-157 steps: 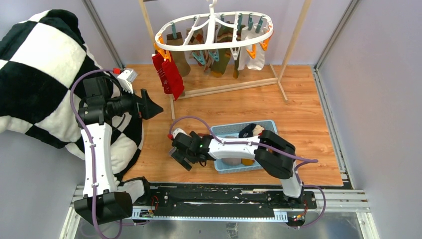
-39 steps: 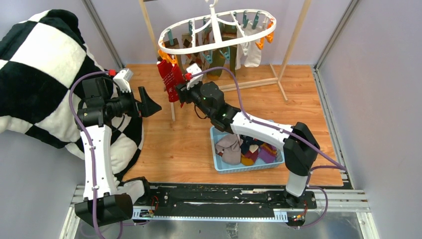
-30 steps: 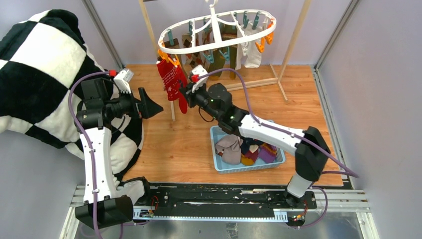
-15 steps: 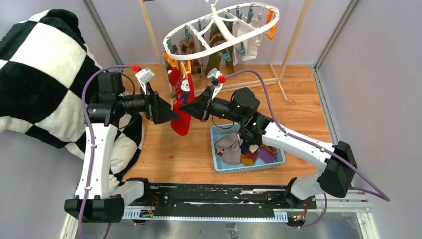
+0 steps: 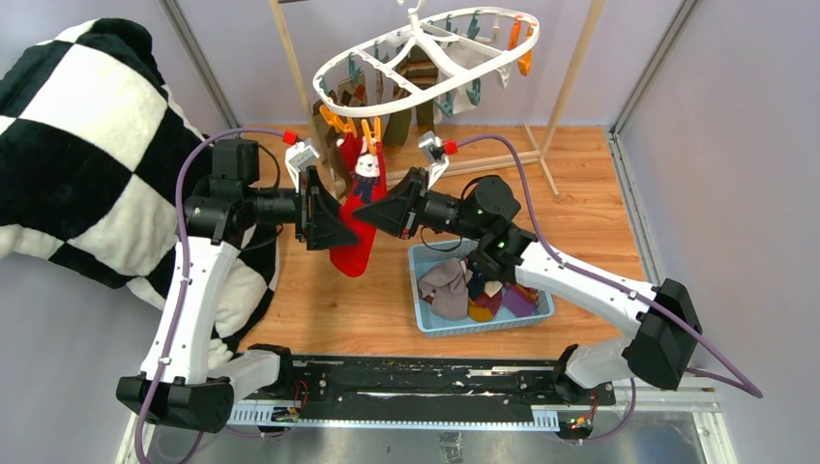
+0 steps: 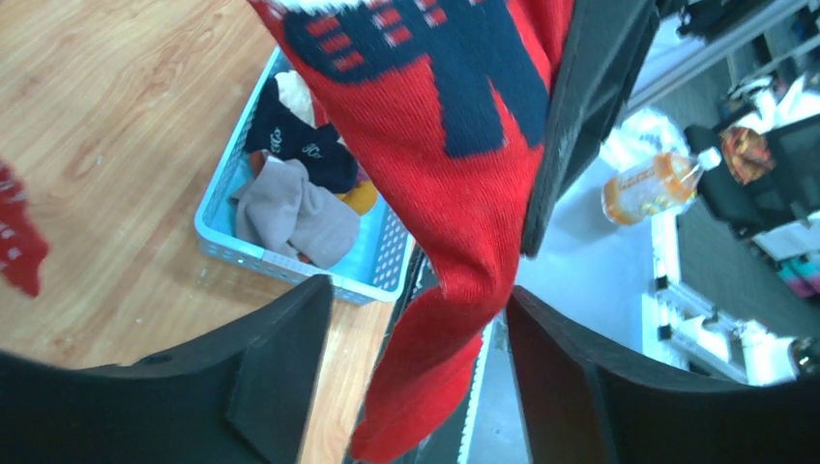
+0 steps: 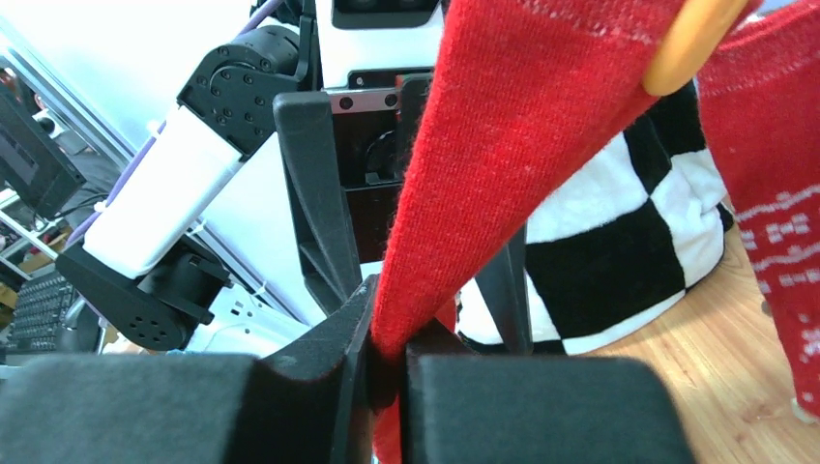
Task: Remove the socks clipped to the hanger
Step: Remove the sock from the hanger.
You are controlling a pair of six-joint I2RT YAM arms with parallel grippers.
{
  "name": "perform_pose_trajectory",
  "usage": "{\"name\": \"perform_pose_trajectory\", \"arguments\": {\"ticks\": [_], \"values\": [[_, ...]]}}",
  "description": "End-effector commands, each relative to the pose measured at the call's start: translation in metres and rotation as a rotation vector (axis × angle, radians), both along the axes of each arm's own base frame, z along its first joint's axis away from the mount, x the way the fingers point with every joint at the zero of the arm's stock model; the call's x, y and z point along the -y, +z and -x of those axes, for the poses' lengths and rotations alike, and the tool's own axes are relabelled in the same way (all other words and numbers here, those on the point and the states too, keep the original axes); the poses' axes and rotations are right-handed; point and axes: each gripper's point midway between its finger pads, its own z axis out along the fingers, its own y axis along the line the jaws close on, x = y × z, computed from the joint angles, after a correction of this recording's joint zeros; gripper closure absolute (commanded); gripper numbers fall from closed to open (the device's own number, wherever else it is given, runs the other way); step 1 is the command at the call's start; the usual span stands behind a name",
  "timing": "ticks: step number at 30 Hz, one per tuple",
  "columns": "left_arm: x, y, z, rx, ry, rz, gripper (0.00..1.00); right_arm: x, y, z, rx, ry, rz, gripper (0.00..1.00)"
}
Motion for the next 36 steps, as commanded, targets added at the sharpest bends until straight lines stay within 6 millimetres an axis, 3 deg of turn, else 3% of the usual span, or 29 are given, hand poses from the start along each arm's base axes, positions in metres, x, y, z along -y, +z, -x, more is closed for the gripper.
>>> {"name": "perform_pose_trajectory", "arguments": {"ticks": [1,4,6,11,15,22,28,36], "values": [[0.003,0.0,0.012,0.005,-0.043,0.018,0.41,0.011,0.012,0.001,-0.034,0.023,-0.053,0.81],[0.003,-0.003,0.008,0.004,-0.026,-0.002,0.75,0.016,0.009,-0.011,-0.045,-0.049,-0.036,0.62],[0.003,-0.006,0.005,0.003,-0.01,-0.022,0.89,0.024,0.007,-0.025,-0.047,-0.158,-0.009,0.45],[0.005,-0.011,0.005,0.016,0.003,-0.057,0.96,0.051,0.006,-0.069,0.002,-0.482,0.092,0.27],[0.007,-0.012,0.006,0.018,0.003,-0.07,1.0,0.05,0.019,-0.092,0.107,-0.58,0.143,0.17],[0.008,-0.013,0.01,0.018,0.002,-0.075,1.0,0.021,0.048,-0.112,0.214,-0.57,0.149,0.16],[0.01,-0.01,0.013,0.04,0.002,-0.084,1.0,0.004,0.057,-0.126,0.253,-0.597,0.141,0.25],[0.009,-0.012,0.01,0.04,0.018,-0.1,1.0,0.012,0.068,-0.146,0.252,-0.74,0.11,0.38]]}}
